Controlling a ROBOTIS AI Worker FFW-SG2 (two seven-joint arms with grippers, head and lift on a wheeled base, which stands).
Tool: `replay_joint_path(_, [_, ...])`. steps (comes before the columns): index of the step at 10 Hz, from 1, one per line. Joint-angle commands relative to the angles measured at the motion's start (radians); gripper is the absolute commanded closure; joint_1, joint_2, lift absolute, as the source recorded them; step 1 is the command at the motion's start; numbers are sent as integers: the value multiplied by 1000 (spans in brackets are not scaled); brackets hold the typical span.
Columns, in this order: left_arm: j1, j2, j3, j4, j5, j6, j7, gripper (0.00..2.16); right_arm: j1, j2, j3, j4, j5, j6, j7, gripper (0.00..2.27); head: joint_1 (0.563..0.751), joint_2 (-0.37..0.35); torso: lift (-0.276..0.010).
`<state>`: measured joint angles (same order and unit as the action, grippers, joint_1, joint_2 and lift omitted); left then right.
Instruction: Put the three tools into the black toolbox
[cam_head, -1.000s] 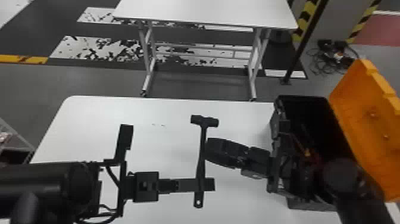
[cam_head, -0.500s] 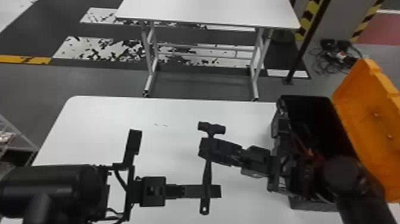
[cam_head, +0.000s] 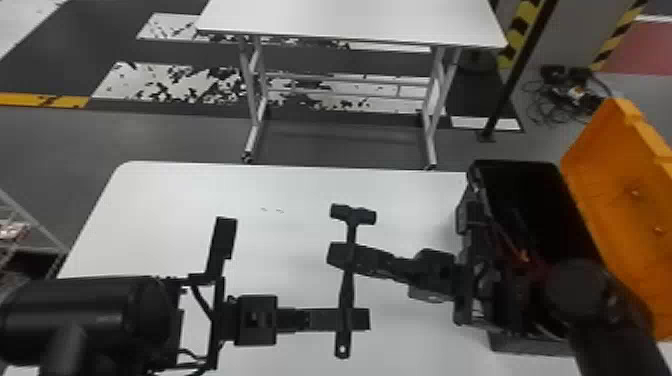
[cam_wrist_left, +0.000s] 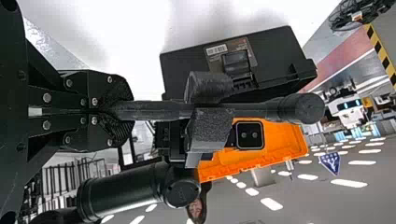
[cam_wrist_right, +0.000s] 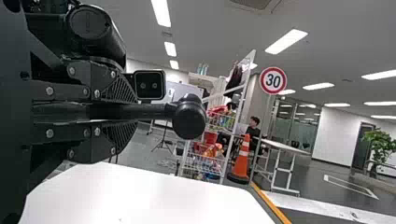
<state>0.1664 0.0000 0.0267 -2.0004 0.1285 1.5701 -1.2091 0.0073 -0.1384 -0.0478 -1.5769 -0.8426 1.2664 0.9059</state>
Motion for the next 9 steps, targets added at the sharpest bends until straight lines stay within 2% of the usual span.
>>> replay_joint_path(1, [2, -3, -2, -1, -3, 1, 0, 2138, 2, -1, -6, 0, 4, 0, -1, 2246, 695, -17, -51])
replay_joint_path(4, [18, -3, -4, -4, -7, 1, 8, 2138, 19, -1, -33, -2, -7, 18, -1, 2246, 695, -31, -51])
replay_joint_path(5, [24, -3, -2, -6, -7, 1, 10, 1669, 26, -1, -37, -11, -9, 21, -1, 2246, 695, -34, -51])
replay_joint_path(6, [32, -3, 1, -11, -7, 1, 5, 178, 39, -1, -43, -21, -10, 25, -1, 2246, 695, -37, -51])
replay_joint_path(7, [39, -3, 5, -17, -4, 1, 2, -2, 45, -1, -44, -37, -12, 34, -4, 2246, 695, -40, -51])
replay_joint_path(9, [58, -3, 7, -37, -3, 1, 2, 2, 65, -1, -56, -71, -21, 58, -8, 2246, 695, -39, -51])
